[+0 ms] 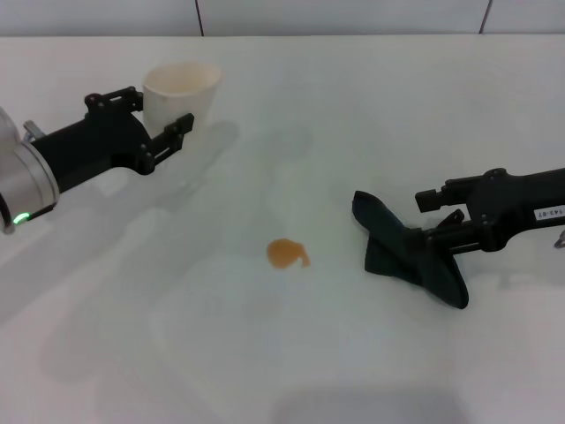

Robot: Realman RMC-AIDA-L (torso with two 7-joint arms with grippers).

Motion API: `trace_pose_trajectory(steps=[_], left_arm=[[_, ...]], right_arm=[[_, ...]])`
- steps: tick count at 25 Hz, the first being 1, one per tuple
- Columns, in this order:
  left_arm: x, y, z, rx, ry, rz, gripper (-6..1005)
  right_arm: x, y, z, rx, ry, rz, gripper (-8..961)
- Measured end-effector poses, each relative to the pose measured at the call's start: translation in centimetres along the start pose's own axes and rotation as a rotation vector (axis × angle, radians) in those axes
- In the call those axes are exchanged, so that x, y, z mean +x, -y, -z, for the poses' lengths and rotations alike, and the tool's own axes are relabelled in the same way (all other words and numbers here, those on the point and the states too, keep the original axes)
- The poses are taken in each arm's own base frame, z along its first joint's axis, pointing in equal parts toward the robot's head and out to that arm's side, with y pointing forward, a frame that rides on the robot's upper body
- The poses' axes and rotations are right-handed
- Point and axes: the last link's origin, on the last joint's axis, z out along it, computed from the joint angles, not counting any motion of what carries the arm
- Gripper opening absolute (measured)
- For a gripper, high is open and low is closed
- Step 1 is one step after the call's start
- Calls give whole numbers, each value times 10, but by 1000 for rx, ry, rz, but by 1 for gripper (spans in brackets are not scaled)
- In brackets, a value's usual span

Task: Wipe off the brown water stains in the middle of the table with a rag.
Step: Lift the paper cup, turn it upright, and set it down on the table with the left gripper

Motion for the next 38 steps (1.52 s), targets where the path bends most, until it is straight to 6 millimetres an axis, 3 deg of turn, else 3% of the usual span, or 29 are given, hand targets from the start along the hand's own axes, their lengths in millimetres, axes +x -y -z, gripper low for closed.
trace_pose_trajectory(steps=[12,38], left_arm=[[-25,-17,-14,23,44,-9,484],[-34,-23,-25,12,123,-16,486]], right_arm=[[-2,0,-6,-3,-12,9,765],[-6,0,-7,-3,-13,23,765]])
